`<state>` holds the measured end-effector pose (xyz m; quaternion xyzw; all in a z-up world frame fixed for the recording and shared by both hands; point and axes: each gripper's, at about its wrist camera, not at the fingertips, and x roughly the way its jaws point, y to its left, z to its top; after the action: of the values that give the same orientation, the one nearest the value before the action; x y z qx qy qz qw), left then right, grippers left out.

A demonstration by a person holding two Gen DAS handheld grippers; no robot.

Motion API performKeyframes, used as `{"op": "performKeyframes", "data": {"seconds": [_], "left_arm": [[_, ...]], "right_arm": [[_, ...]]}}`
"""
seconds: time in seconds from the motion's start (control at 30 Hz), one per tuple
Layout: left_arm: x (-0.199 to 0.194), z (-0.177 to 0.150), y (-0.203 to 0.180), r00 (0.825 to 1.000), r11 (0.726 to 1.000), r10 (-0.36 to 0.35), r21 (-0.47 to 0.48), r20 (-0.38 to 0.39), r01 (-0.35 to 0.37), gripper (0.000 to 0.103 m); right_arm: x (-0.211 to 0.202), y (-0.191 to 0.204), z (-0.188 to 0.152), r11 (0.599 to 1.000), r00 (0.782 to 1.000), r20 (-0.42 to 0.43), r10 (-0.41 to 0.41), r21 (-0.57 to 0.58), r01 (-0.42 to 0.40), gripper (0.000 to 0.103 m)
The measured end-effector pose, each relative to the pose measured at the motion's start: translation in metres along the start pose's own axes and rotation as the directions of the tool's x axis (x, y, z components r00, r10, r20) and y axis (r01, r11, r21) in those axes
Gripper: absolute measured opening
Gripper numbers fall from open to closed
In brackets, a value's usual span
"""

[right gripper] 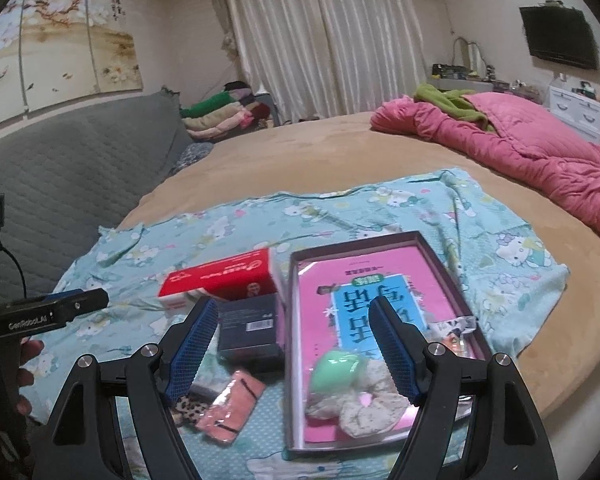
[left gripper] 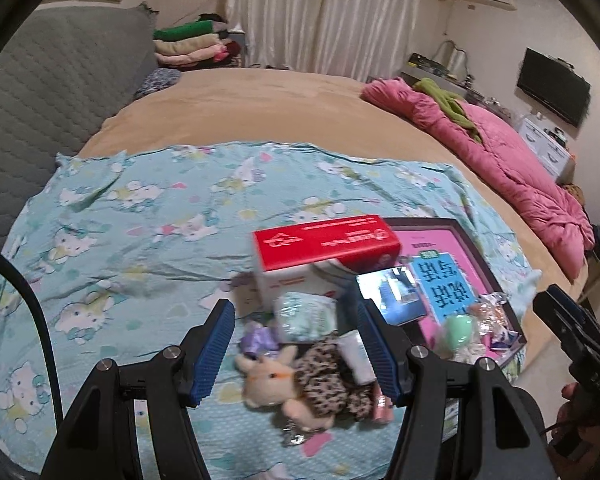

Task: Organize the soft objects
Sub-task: 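Move both tools over the pile toward the teddy bear and pink packet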

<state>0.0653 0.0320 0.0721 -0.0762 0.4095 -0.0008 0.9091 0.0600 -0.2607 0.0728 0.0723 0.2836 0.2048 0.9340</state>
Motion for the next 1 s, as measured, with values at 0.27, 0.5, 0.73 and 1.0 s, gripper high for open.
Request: {"op": "performKeyframes", "data": {"seconds": [0.27, 0.5, 0.73, 1.0], "left_arm": [[0.005, -0.013, 0.032, 0.998, 0.998, 0.048, -0.037, -0.03, -0.049, 0.063], [0.017, -0.024, 0.051, 0.996, 0.996, 0.062, -0.066, -0.069, -0.067, 0.063], [0.036, -0.039, 0.062, 0.991, 0.995, 0.053, -0.081, -0.119, -0.063, 0.063], [0.064, -0.059, 0.066, 0.982, 0.994, 0.011, -0.103, -0.186, -0.031, 0.063]], "right_arm": [[0.007, 0.026, -0.007, 0.998, 0.999, -0.034, 0.034, -0.047, -0.036, 0.079], [0.017, 0.038, -0.017, 0.996, 0.996, -0.077, 0.04, -0.073, -0.046, 0.079], [0.033, 0.046, -0.033, 0.994, 0.99, -0.136, 0.03, -0.098, -0.044, 0.079], [0.057, 0.056, -0.06, 0.99, 0.971, -0.238, 0.023, -0.131, -0.056, 0.079]]}}
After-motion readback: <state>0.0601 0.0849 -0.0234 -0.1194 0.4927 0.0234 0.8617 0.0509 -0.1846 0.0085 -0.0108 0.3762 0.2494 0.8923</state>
